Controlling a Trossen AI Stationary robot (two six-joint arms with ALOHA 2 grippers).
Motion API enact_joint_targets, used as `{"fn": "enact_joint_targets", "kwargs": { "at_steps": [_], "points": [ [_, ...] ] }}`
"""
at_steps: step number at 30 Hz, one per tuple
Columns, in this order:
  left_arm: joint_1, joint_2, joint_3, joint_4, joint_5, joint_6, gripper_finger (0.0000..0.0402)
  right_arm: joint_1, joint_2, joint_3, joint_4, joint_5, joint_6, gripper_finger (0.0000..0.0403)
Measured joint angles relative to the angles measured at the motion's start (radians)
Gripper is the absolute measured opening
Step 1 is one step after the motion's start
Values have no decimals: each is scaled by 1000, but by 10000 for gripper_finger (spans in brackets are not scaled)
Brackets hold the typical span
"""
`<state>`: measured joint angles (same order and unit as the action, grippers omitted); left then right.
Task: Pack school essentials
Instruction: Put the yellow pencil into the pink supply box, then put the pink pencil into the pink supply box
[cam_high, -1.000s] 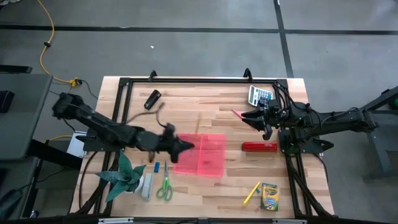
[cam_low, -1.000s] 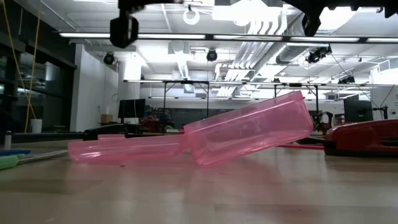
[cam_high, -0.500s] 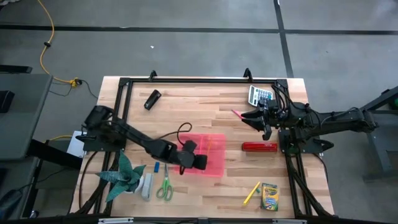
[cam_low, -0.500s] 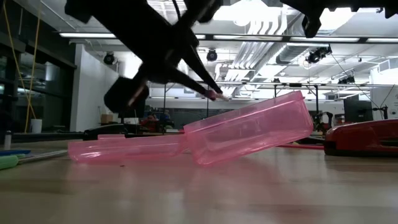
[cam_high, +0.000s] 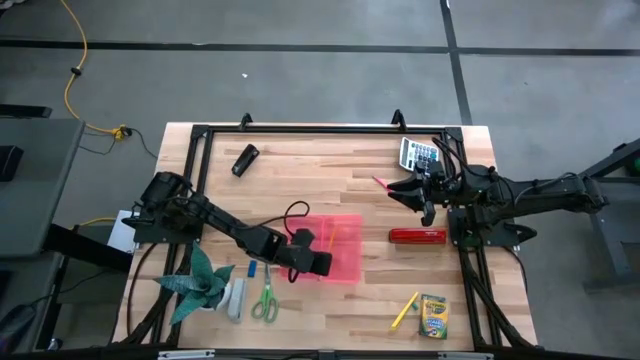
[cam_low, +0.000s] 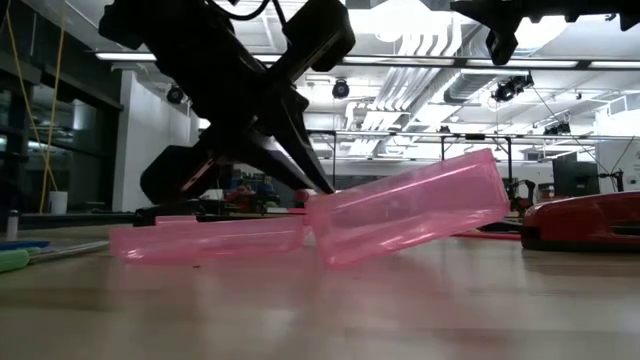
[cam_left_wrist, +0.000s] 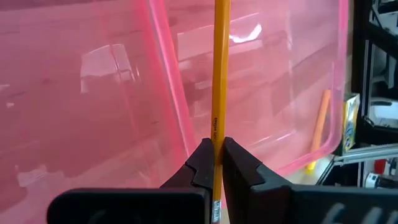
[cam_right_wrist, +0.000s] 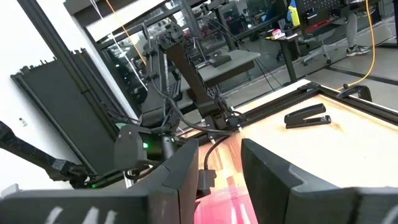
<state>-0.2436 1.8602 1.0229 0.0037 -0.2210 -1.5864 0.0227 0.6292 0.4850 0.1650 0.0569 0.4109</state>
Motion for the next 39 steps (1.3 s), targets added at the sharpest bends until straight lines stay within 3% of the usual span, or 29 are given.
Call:
{"fn": "enact_joint_targets", "kwargs": {
  "at_steps": [10, 19, 35, 39],
  "points": [
    [15, 0, 0, 66, -84, -116, 0, 0, 0, 0, -1, 0, 0, 114],
    [16, 0, 0, 66, -88, -152, 7, 0, 0, 0, -3, 1, 0, 114],
    [14, 0, 0, 68, -78, -161, 121, 0, 0, 0, -3, 2, -8, 114],
    [41, -42, -2, 62, -60, -40, 140, 0, 0, 0, -2, 2, -8, 114]
  ]
}}
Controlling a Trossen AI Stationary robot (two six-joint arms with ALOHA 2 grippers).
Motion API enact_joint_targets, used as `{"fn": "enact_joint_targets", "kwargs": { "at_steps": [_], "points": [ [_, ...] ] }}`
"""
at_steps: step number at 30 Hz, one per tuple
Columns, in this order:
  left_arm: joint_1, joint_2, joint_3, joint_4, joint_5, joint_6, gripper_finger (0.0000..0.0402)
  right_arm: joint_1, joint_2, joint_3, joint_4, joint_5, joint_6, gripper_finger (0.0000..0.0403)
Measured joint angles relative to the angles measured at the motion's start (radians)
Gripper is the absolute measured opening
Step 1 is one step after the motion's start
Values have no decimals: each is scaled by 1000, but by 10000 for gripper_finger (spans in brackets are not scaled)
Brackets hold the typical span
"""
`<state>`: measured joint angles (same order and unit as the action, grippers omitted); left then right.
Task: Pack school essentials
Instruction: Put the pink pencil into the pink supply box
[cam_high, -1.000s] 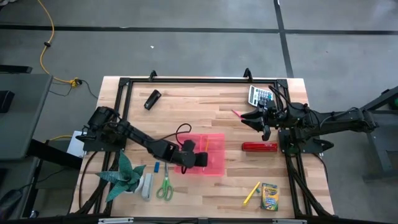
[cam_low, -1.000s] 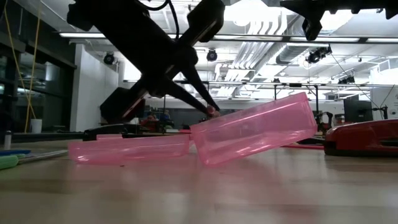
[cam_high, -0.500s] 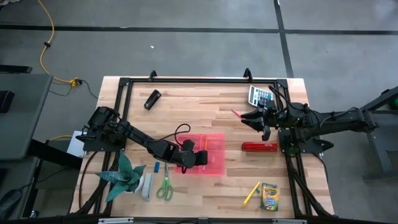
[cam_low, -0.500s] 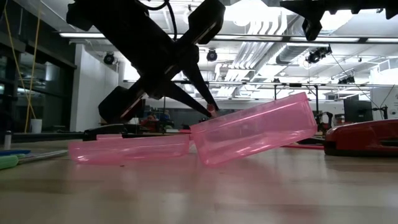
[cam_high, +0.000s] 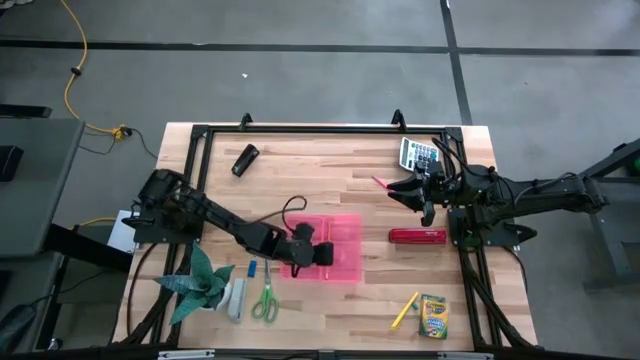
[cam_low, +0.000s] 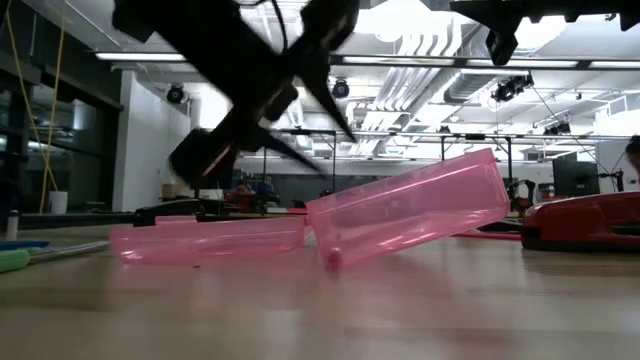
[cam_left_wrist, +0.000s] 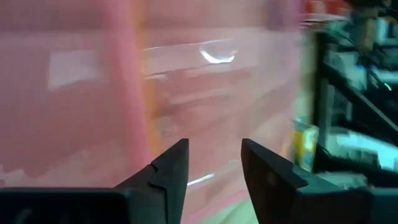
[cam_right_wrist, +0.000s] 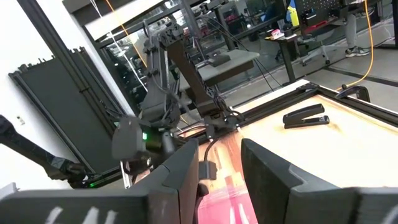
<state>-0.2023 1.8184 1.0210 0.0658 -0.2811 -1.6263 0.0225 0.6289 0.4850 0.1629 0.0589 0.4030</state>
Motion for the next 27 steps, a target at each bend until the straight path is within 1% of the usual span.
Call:
{"fn": "enact_joint_targets", "kwargs": {
  "at_steps": [4, 10, 13, 15, 18, 21, 27],
  "points": [
    [56, -126, 1, -14, -1, 298, 144, 0, 0, 0, 2, 0, 0, 114],
    [156, -400, 2, -18, 25, 862, 143, 0, 0, 0, 24, -1, 0, 114],
    [169, -530, 3, -21, 28, 1109, 142, 0, 0, 0, 44, -3, 0, 114],
    [169, -611, -11, -36, 25, 1226, 142, 0, 0, 0, 54, -3, 0, 114],
    [161, -728, -69, -28, -2, 1304, 140, 0, 0, 0, 69, -3, -1, 114],
    [154, -839, -179, 52, -17, 1331, 137, 0, 0, 0, 84, 15, -4, 114],
    [163, -1077, -449, 263, 103, 1317, 133, 0, 0, 0, 90, 50, -4, 114]
  ]
}}
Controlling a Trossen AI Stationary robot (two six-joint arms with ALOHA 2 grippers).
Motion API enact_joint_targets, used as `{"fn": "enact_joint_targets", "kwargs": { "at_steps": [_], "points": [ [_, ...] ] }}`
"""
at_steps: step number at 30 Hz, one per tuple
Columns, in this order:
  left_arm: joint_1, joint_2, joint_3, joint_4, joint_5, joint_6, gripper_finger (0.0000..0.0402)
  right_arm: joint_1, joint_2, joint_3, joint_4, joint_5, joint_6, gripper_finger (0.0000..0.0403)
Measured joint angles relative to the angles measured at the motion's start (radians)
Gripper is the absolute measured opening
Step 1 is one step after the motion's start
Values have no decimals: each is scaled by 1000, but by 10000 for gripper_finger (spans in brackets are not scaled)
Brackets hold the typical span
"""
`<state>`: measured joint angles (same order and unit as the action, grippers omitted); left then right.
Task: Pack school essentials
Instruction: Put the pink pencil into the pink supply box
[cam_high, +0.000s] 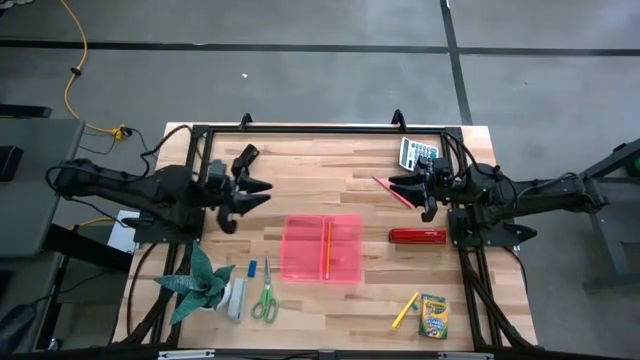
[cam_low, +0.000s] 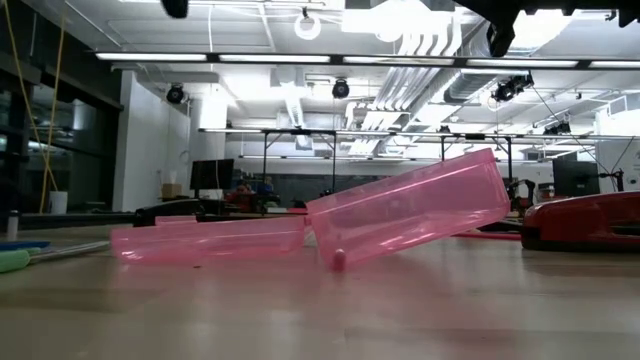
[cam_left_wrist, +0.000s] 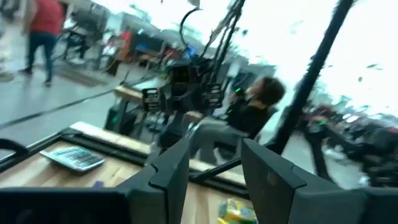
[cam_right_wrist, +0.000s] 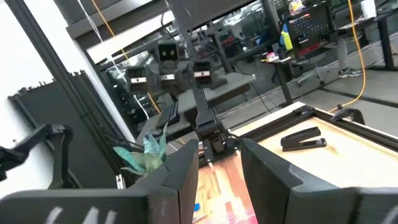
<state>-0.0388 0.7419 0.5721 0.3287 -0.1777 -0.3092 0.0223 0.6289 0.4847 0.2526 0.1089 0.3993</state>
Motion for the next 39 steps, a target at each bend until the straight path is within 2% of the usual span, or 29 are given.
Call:
{"fn": "enact_joint_targets", "kwargs": {
  "at_steps": [5, 10, 17, 22, 28, 31, 34, 37, 39],
  "points": [
    [19, -138, -132, 24, 40, -28, 131, 0, 0, 0, 0, 2, 0, 114],
    [20, -202, -181, 2, 33, -12, 131, 0, 0, 0, 0, 2, -51, 114],
    [19, -212, -182, -5, -6, -19, 131, 0, 0, 0, 0, -9, -38, 114],
    [20, -213, -182, -3, -78, 46, 131, 0, 0, 0, 0, -9, -87, 114],
    [20, -213, -182, -2, -95, 90, 131, 0, 8, 1, -5, 0, -93, 114],
    [20, -212, -182, -2, -95, 111, 131, -9, 57, 66, -172, 94, -34, 114],
    [20, -213, -182, -2, -95, 111, 131, -45, 147, 168, -461, 156, 51, 114],
    [20, -212, -181, -2, -95, 105, 131, -96, 246, 238, -695, 158, 165, 114],
    [20, -212, -181, -2, -95, 103, 131, -135, 308, 251, -810, 116, 200, 114]
  ]
}}
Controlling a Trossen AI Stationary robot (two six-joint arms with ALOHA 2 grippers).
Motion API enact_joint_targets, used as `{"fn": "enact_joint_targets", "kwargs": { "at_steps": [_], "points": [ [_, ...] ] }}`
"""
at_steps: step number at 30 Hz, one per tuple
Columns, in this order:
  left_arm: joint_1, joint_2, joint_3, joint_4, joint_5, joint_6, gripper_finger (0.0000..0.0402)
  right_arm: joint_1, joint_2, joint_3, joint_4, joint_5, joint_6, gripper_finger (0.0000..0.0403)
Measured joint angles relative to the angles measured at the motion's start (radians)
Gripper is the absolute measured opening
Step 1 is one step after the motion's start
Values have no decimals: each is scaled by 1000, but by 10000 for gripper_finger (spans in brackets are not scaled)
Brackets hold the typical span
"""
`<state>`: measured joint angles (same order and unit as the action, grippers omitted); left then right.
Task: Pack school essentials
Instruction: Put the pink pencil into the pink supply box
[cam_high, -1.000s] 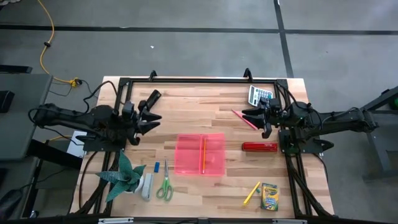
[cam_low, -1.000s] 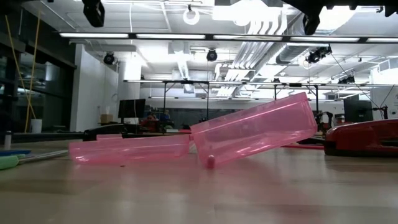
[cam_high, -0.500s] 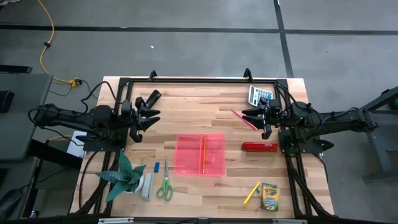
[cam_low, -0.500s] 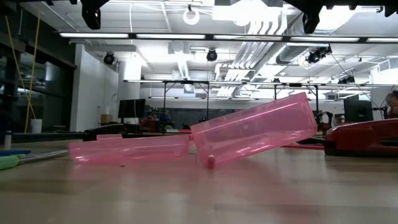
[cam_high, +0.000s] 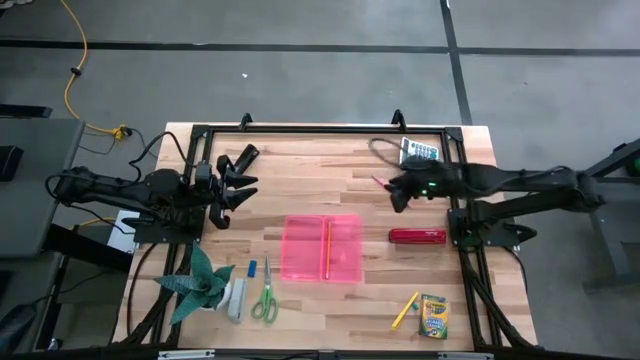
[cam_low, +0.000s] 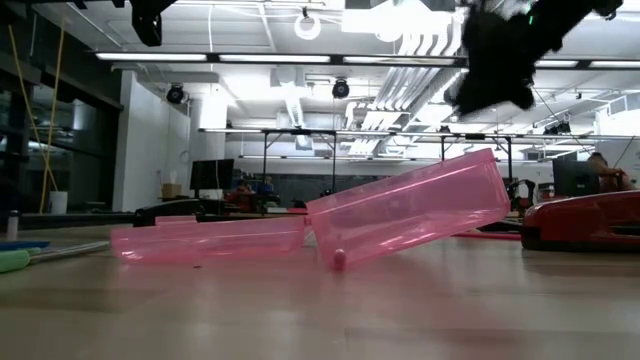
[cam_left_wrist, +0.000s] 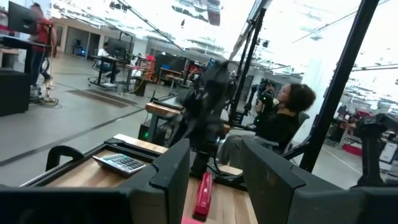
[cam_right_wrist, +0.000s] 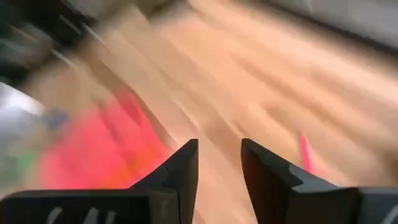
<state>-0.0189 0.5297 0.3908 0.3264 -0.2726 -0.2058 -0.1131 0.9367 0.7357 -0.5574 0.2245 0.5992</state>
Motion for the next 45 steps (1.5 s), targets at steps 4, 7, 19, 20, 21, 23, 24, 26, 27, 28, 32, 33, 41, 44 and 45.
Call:
{"fn": "enact_joint_targets", "kwargs": {
  "at_steps": [4, 7, 19, 20, 21, 23, 24, 26, 27, 28, 32, 33, 41, 44, 45],
  "points": [
    [0, 0, 0, 0, 0, 0, 131, -75, 118, 0, -163, -50, 58, 114],
    [0, 0, 0, 0, 0, 0, 131, -133, 204, 0, -203, -50, 51, 114],
    [0, 0, 0, 0, 0, 0, 131, -282, 508, 0, -157, -218, -171, 114],
    [0, 0, 0, 0, 0, 0, 131, -292, 522, 0, -152, -218, -184, 114],
    [0, 0, 0, 0, 0, 0, 131, -300, 534, 0, -149, -218, -192, 114],
    [0, 0, 0, 0, 0, 0, 131, -310, 550, 0, -147, -217, -209, 114],
    [0, 0, 0, 0, 0, 0, 131, -315, 555, 0, -144, -218, -217, 114],
    [0, 0, 0, 0, 0, 0, 131, -322, 562, 0, -141, -219, -238, 114],
    [0, 0, 0, 0, 0, 0, 131, -326, 565, 0, -141, -221, -245, 114],
    [0, 0, 0, 0, 0, 0, 131, -331, 569, 0, -139, -228, -251, 114],
    [0, 0, 0, 0, 0, 0, 131, -354, 588, 1, -136, -264, -268, 114],
    [0, 0, 0, 0, 0, 0, 131, -359, 595, 1, -135, -270, -273, 113],
    [0, 0, 0, 0, 0, 0, 131, -373, 613, 6, -143, -281, -312, 41],
    [0, 0, 0, 0, 0, 0, 131, -365, 591, 2, -166, -287, -313, 9],
    [0, 0, 0, 0, 0, 0, 131, -356, 579, 0, -180, -314, -313, 10]
  ]
}}
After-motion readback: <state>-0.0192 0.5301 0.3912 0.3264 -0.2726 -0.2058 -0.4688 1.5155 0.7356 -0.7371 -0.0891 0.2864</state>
